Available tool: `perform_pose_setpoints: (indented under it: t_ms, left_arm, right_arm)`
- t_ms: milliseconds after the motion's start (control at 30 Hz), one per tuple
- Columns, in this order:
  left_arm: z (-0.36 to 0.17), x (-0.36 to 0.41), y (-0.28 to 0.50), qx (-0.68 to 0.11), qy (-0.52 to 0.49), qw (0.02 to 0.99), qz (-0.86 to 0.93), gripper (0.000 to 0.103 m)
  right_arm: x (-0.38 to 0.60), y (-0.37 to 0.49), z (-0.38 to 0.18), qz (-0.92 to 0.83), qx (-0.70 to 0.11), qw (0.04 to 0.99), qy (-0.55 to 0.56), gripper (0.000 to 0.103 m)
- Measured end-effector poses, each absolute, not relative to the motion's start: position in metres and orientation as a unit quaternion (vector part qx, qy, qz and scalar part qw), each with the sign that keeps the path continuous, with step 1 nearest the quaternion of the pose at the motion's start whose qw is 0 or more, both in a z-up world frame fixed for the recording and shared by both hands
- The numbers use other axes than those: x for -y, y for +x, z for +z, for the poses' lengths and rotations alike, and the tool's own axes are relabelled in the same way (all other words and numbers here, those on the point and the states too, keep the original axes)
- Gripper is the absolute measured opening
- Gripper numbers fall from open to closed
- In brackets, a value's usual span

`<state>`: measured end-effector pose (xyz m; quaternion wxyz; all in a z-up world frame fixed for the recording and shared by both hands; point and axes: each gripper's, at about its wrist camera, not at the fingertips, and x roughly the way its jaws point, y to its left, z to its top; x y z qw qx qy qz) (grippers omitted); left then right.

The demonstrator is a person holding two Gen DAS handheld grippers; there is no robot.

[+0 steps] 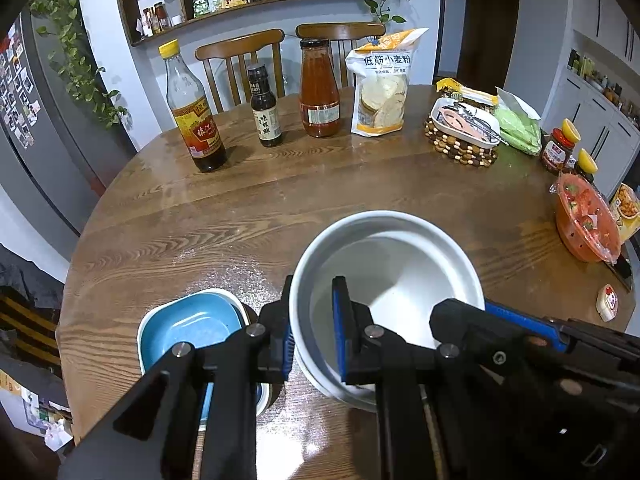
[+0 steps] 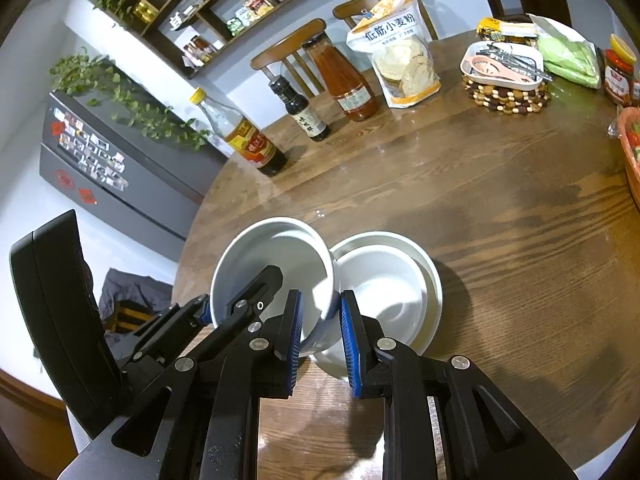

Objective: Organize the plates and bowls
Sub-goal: 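Lower the small white bowl into the medium white bowl with both grippers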

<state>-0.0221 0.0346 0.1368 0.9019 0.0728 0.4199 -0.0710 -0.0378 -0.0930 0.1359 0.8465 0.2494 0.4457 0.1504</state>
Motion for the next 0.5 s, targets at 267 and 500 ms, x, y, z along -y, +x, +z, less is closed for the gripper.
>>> perform_pose_setpoints:
  t_ms: [267, 500]
  left_arm:
    - [0.130, -0.031, -0.023, -0.427, 0.072, 0.899, -0.067, 0.014]
    - [0.119, -0.026, -0.025, -0.439, 0.071, 0.893, -0.070, 0.014]
  right_arm:
    - [0.097, -0.037, 0.127, 0.152, -0.453, 0.840, 0.256, 0.023]
    - [0.101, -0.038, 0.119, 0.147, -0.464, 0.835, 0.256, 0.023]
